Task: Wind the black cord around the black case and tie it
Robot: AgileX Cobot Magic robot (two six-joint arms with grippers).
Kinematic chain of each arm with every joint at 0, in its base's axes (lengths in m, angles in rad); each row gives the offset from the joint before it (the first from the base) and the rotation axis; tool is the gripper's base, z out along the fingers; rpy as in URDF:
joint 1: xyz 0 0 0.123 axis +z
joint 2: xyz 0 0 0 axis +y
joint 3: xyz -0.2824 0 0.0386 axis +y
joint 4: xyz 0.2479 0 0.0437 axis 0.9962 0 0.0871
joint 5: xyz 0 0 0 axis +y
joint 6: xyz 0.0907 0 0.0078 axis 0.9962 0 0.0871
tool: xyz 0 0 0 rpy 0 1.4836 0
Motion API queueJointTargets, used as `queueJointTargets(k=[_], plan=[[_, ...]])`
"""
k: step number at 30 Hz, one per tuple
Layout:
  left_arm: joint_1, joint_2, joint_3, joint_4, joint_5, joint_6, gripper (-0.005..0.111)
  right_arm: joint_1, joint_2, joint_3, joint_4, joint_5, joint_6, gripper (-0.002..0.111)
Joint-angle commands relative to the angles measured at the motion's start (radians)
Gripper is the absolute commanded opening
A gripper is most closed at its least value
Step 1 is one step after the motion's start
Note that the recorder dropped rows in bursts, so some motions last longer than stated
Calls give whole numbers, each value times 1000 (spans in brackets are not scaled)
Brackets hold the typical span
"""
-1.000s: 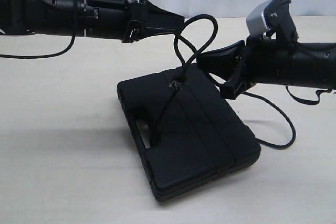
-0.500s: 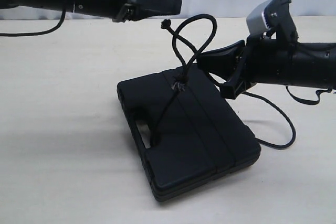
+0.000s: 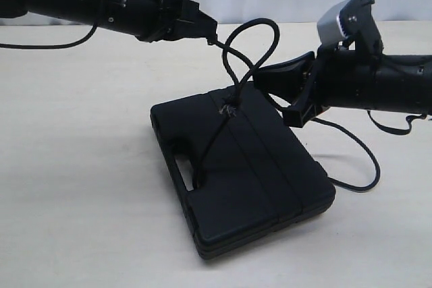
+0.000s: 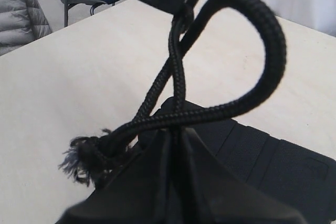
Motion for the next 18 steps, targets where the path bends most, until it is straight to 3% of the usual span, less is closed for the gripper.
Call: queueJointTargets(k=[1, 5, 11, 18], plan=[[-4, -7, 1, -12, -18, -27, 28, 1, 1, -5, 4, 16, 1, 4], [-4, 4, 1, -16, 3, -50, 31, 1, 1, -5, 4, 16, 1, 4], [-4, 62, 1, -72, 81, -103, 57, 1, 1, -5, 4, 16, 1, 4], [-2, 64, 1, -84, 70, -103, 57, 1, 1, -5, 4, 16, 1, 4]])
